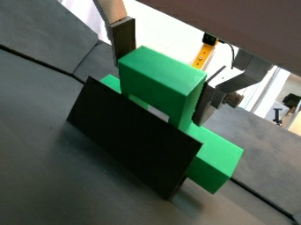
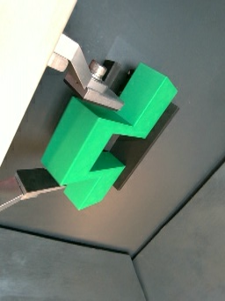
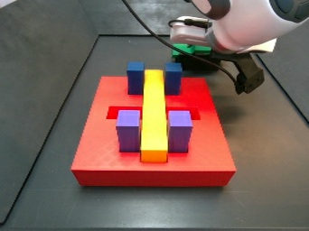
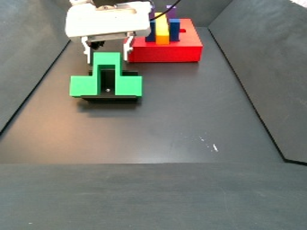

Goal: Pick up the green object. Move up. Place the green object on the fixture. Regrasp the green object. Move to above the board. Insert the green object.
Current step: Regrasp the green object.

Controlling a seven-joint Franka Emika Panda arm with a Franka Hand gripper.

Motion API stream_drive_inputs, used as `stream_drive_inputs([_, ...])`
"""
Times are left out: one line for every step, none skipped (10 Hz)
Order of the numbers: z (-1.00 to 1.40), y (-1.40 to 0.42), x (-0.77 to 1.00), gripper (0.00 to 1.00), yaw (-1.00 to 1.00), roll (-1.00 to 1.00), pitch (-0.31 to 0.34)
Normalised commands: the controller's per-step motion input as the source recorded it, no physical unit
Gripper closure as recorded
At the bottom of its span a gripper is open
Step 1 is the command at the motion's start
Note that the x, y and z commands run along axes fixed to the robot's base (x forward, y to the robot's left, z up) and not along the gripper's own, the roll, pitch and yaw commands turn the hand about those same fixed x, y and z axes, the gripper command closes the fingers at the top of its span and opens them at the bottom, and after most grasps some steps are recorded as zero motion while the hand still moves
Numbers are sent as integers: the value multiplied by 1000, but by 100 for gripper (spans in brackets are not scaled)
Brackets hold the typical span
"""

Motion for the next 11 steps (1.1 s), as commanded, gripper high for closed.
stream_drive_inputs([-140, 140, 0, 0, -46, -63, 0])
stream_drive_inputs([-126, 114, 0, 0, -51, 0, 0])
stream_drive_inputs([-3, 0, 0, 0, -69, 14, 46])
stream_drive_inputs([0, 0, 0, 0, 0, 14, 0])
stream_drive_inputs([0, 0, 0, 0, 0, 86, 0])
stream_drive_inputs([0, 0, 0, 0, 0, 86, -3])
stream_drive_inputs([0, 0, 0, 100, 0, 0, 0])
stream_drive_inputs([0, 0, 0, 100, 0, 0, 0])
stream_drive_inputs([0, 0, 0, 100, 0, 0, 0])
stream_drive_inputs([0, 0, 0, 100, 0, 0, 0])
stream_drive_inputs([0, 0, 0, 100, 0, 0, 0])
